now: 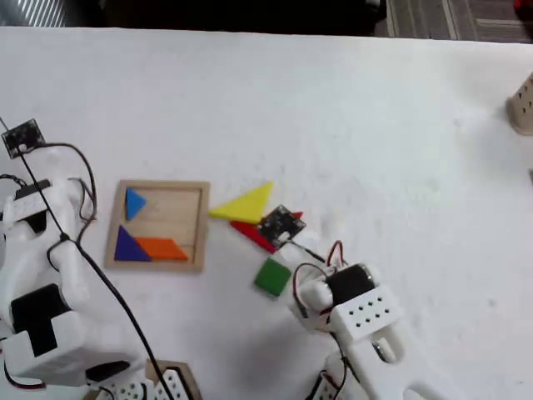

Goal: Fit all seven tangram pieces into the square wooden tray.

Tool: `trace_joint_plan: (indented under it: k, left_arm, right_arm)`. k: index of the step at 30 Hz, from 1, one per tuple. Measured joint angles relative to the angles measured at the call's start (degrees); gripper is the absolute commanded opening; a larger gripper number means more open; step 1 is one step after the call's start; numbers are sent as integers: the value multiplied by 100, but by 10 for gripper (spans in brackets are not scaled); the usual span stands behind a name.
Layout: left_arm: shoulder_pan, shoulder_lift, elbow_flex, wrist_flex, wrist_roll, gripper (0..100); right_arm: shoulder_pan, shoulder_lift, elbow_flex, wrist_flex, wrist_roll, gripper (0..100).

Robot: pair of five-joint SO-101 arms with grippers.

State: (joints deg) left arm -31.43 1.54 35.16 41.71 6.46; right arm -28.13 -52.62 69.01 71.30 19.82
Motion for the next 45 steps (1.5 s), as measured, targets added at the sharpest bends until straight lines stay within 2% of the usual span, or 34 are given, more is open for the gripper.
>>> trace_joint_plan:
  k: [7,13,16,20,25,29,32,38,45]
  left_arm:
    - [26,0,0,-18,-255,28]
    - [26,0,0,-18,-255,28]
    - [26,0,0,-18,-255,28]
    - [26,0,0,-18,-255,28]
    - [26,0,0,-18,-255,28]
    - [26,0,0,-18,-255,28]
    - [26,0,0,-18,-255,28]
    - [26,0,0,-18,-255,28]
    - [26,0,0,-18,-255,28]
  right_arm:
    - [-44,1433,-519,79,352,288]
    - [-97,3191,-1679,923,1081,287]
    - [-88,3323,-1916,1301,1380,287]
    - [-88,3323,-1952,1758,2277,289]
    - [-141,3420,-1952,1829,2980,289]
    - [-519,3982,-1873,1442,2919,289]
    - [-941,4378,-1758,914,2462,289]
    - [-1134,4273,-1653,466,1459,278]
    - [-976,3745,-1442,105,1398,109]
